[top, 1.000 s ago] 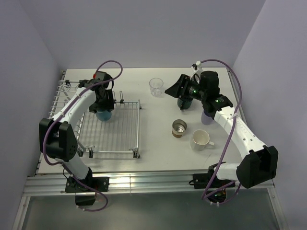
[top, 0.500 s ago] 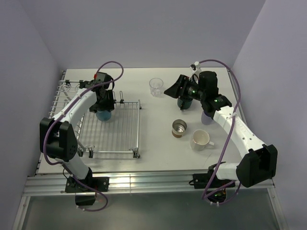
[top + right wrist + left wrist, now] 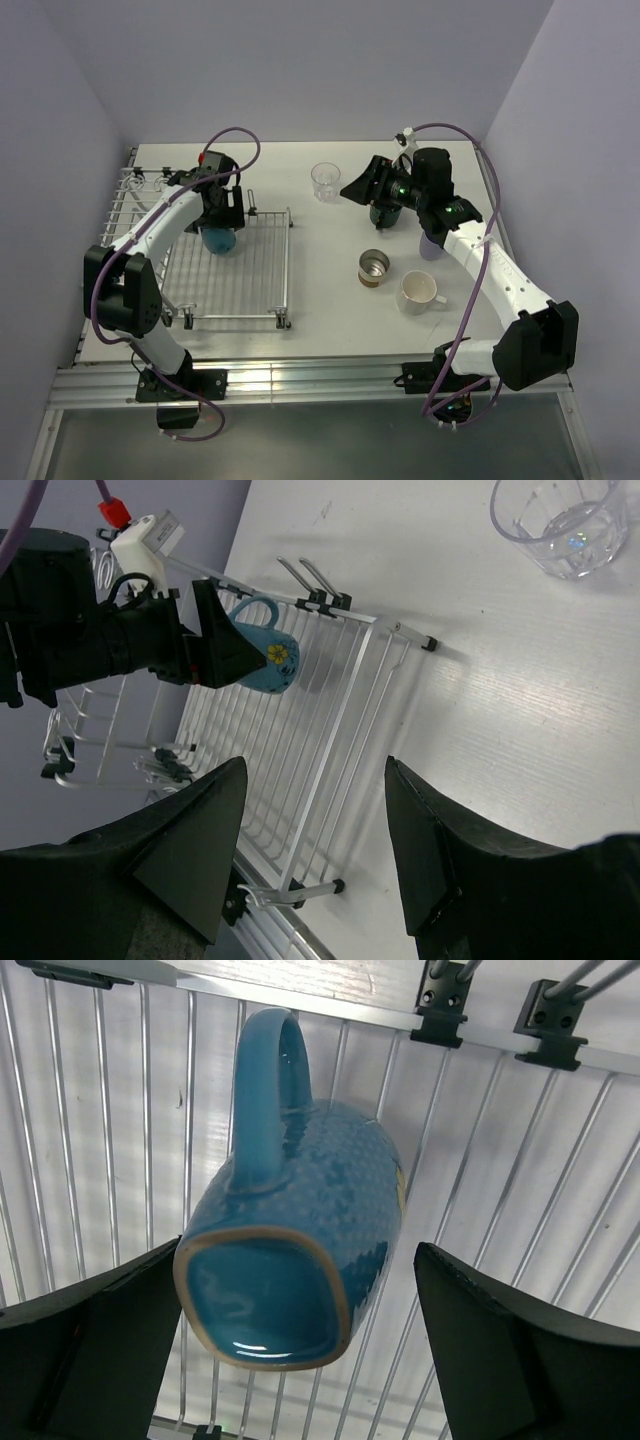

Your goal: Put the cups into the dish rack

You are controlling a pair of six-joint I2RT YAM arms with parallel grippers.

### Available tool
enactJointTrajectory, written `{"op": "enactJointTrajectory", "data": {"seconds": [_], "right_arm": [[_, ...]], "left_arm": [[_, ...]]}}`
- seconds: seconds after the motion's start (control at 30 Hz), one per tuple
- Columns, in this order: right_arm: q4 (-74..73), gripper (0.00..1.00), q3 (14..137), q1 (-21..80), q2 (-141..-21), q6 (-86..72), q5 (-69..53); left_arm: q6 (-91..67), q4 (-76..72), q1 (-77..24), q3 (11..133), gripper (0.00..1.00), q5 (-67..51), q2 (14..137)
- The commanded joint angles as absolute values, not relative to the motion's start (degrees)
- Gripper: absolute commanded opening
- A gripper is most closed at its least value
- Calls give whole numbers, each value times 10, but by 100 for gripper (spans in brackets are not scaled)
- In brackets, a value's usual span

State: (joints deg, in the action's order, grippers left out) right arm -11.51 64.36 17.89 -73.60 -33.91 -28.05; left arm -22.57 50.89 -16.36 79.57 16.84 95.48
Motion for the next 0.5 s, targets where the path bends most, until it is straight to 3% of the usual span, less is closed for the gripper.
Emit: {"op": "enactJointTrajectory", "data": {"seconds": [0.0, 0.47], "right_arm": [[-110, 65, 675, 185, -740, -328, -273], [-112, 65, 679, 193, -739, -326, -266]], "left_arm": [[-227, 503, -155, 789, 99, 191, 934], [-235, 519, -183, 824, 99, 214, 903]]}}
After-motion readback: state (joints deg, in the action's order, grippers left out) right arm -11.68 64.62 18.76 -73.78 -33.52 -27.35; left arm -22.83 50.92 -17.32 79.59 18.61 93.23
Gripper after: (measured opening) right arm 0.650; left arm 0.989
